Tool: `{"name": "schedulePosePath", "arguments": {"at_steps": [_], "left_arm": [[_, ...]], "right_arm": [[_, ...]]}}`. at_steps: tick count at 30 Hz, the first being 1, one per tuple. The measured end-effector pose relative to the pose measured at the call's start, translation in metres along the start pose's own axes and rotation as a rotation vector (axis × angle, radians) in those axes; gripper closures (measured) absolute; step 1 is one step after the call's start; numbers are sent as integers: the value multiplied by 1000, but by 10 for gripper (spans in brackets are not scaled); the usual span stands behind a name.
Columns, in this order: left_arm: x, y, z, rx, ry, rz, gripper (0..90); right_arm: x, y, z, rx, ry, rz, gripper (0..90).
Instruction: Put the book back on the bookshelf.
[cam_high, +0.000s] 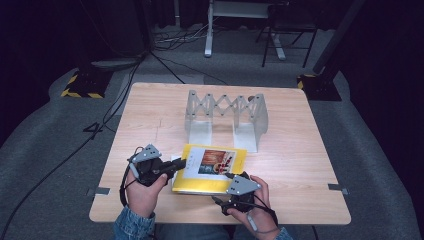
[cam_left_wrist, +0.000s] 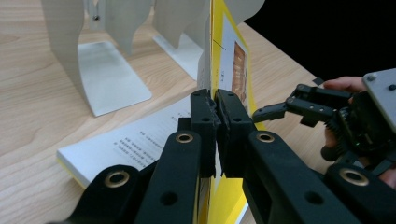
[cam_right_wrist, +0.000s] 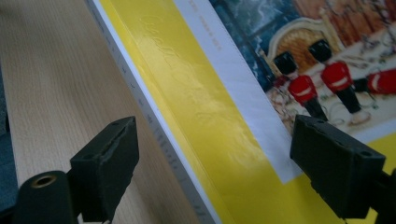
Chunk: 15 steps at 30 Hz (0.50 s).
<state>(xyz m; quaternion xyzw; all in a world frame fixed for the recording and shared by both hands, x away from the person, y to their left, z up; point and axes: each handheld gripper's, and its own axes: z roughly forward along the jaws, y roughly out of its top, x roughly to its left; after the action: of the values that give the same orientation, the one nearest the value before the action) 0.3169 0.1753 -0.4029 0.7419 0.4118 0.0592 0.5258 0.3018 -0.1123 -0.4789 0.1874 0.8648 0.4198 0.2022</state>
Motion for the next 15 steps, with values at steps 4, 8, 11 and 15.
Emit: {"name": "schedulePosePath", "arguments": {"at_steps": [4,8,11,15], "left_arm": [[-4,6,3,-6,-19,7,862],[-8,11,6,-5,-37,15,863],[-9,12,7,-5,-51,7,862],[-9,13,10,-4,-84,-3,862]], "right_arm": [[4,4,4,-14,-23,-15,151],[9,4,9,-30,-81,-54,138],[11,3,10,-26,-108,-74,122],[16,2,16,-31,-167,-108,20]]}}
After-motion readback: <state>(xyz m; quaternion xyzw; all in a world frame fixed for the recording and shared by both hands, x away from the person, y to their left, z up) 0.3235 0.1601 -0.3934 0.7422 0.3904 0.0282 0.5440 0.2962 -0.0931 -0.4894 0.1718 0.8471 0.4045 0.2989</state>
